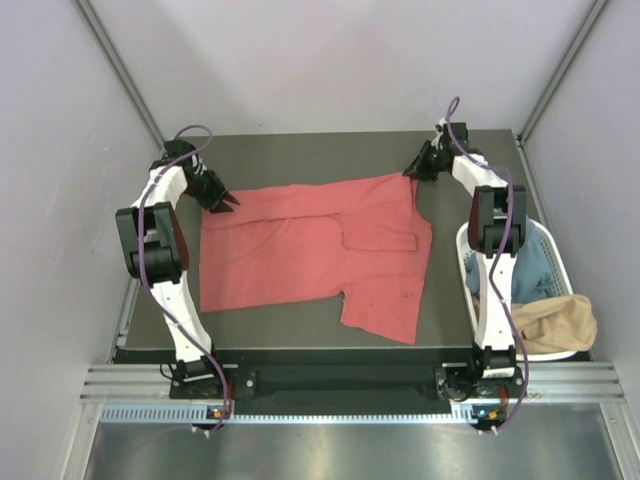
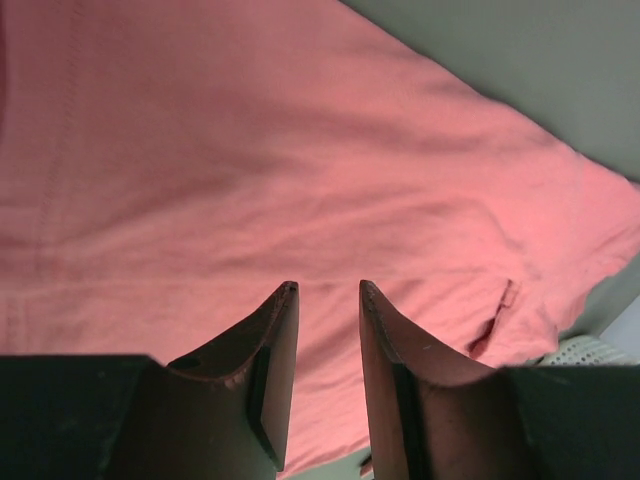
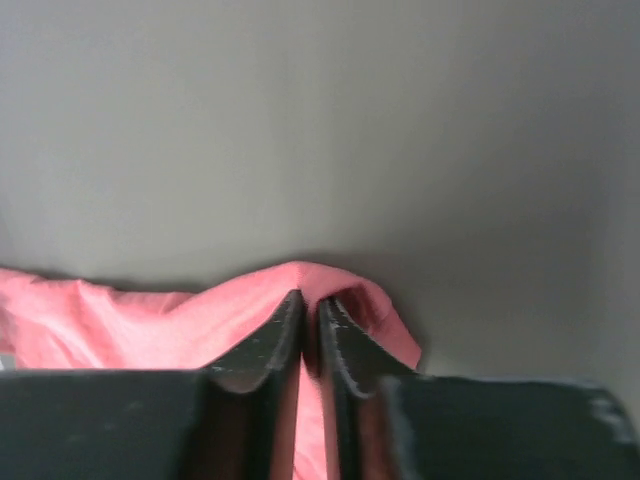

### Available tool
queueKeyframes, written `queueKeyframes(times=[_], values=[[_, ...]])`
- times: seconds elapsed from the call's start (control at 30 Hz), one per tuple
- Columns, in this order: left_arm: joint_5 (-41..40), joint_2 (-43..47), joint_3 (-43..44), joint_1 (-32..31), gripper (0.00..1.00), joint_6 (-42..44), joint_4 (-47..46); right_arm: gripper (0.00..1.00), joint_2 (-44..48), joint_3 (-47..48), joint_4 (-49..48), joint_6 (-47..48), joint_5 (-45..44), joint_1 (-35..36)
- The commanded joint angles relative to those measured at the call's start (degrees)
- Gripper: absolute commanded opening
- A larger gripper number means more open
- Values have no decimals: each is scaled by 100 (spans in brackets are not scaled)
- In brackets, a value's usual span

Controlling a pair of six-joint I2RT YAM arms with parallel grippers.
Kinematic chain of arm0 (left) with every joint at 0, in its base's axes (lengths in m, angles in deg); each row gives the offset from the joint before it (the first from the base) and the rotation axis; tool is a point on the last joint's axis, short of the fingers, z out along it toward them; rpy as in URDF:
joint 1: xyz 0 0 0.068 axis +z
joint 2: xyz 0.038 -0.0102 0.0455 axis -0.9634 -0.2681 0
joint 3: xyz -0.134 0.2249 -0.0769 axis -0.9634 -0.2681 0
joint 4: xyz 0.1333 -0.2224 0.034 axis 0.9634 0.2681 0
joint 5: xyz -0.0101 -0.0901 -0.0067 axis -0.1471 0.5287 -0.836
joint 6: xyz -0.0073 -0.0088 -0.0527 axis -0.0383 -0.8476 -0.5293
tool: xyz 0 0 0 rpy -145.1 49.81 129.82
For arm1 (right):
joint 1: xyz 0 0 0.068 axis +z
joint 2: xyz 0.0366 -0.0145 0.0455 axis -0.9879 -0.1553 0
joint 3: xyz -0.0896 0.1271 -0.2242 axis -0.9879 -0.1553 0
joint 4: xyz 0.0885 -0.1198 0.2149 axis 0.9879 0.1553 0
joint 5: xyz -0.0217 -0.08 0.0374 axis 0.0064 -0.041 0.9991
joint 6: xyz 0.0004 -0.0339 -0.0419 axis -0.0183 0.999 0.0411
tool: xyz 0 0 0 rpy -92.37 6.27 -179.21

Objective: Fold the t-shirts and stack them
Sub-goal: Fold the tshirt

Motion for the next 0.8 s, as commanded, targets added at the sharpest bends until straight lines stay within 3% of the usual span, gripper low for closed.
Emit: queueKeyframes(times=[0.0,0.1,0.53,0.77], values=[[97,-285,136,125,36,-98,-350,7,-48,193,-599,-223,-279,5],[10,-470,101,230,35,-134,-438,0,-30,166,-706,-398,-613,-74],[-377,-1217,232,432,35,-142,-578,0,-267,359,-1215,-1102,-1484,-171],[-378,-1692,803,432,36,-151,-596,0,-443,754,-1234,-1190,-1870,-180]])
